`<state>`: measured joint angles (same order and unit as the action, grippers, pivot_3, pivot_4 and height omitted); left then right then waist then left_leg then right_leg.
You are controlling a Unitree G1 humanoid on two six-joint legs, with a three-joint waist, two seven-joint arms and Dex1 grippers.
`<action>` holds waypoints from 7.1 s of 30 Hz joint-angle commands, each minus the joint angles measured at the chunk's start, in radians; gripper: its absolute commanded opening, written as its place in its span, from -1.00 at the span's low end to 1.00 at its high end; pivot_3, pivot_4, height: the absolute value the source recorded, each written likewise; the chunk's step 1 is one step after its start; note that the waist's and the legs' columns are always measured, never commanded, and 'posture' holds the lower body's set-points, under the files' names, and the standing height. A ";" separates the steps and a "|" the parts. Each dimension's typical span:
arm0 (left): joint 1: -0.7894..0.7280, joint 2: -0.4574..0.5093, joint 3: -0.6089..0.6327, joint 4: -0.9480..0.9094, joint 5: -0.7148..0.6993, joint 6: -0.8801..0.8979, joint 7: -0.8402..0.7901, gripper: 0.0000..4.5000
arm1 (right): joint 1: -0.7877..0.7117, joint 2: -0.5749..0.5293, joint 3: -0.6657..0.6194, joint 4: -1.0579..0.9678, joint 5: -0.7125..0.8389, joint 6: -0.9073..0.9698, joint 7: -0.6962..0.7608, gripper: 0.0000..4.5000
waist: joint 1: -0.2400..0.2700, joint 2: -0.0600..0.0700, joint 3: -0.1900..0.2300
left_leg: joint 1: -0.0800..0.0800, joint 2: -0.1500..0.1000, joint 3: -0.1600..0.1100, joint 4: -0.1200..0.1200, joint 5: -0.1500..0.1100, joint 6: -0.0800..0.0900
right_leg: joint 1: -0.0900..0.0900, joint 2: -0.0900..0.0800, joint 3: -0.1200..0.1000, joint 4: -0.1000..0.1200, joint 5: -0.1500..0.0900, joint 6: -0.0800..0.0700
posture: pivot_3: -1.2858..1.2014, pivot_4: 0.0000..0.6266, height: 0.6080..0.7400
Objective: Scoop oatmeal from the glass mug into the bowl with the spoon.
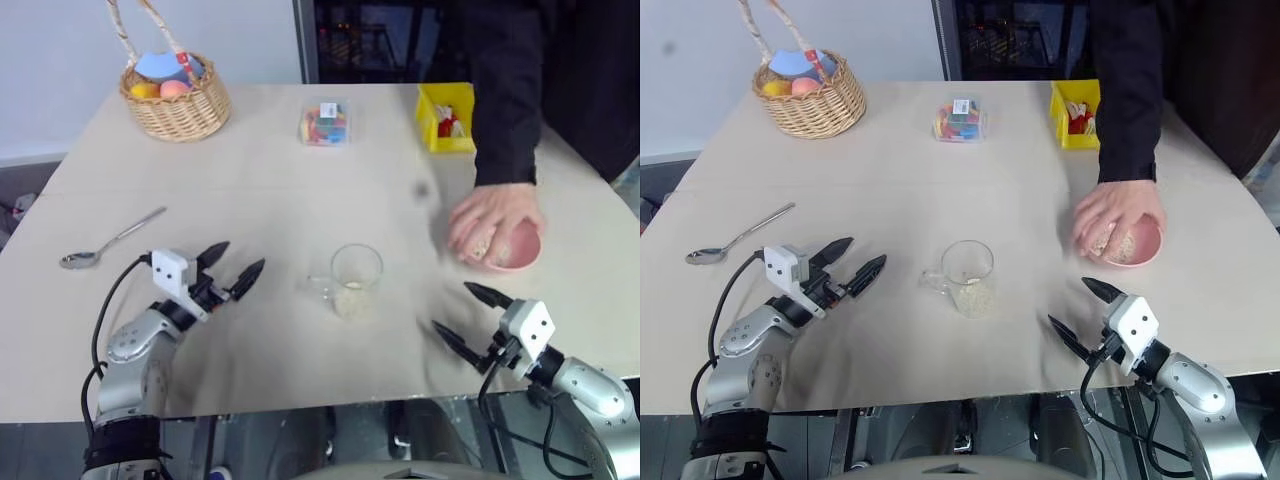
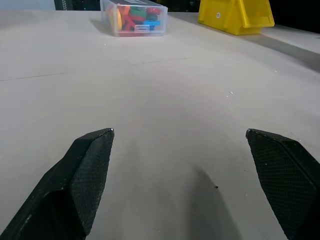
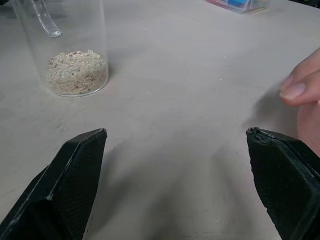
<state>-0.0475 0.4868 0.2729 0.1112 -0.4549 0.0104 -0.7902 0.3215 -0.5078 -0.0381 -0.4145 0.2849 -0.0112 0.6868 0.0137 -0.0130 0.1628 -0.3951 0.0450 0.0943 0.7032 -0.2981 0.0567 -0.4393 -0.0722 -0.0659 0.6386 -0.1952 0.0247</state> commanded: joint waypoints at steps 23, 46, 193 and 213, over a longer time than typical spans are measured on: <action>-0.476 0.388 0.031 0.601 0.138 0.141 -0.063 0.99 | -0.272 -0.129 -0.053 -0.443 0.431 0.182 0.035 1.00 | 0.003 -0.004 -0.001 | -0.002 -0.003 -0.001 0.000 0.003 -0.005 | 0.000 0.001 -0.002 -0.001 0.003 0.003 | 0.03 -0.52 1.00; -0.886 0.561 -0.257 1.253 0.598 0.087 -0.127 0.99 | -0.027 -0.064 -0.094 -0.543 0.324 0.139 -0.031 1.00 | 0.002 -0.018 -0.002 | -0.002 -0.003 0.004 0.000 0.002 -0.004 | -0.001 0.000 -0.002 0.000 0.002 0.005 | 0.03 -0.52 1.00; 0.002 -0.101 -0.177 -0.337 0.170 -0.001 0.183 -0.99 | -1.153 0.167 -0.182 0.087 0.634 1.034 -0.530 -1.00 | -0.027 0.001 -0.004 | -0.005 0.000 0.006 -0.003 0.000 0.001 | -0.008 0.000 0.005 0.002 0.003 0.003 | 0.03 -0.52 1.00; -0.241 -0.132 -0.133 -0.148 0.241 -0.048 0.324 -0.99 | -1.229 0.135 -0.186 0.039 0.738 1.065 -0.500 -1.00 | -0.025 0.001 -0.003 | -0.012 -0.001 0.004 -0.003 0.001 -0.002 | -0.010 -0.001 -0.001 -0.005 0.004 0.004 | 0.03 -0.52 1.00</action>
<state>-0.2590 0.3549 0.1166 0.0116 -0.2164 -0.0272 -0.4935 -0.8950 -0.3602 -0.2073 -0.3153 0.9792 1.0507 0.1692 -0.0117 -0.0116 0.1594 -0.4075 0.0439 0.0981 0.6998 -0.2969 0.0549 -0.4489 -0.0726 -0.0670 0.6336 -0.1911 0.0284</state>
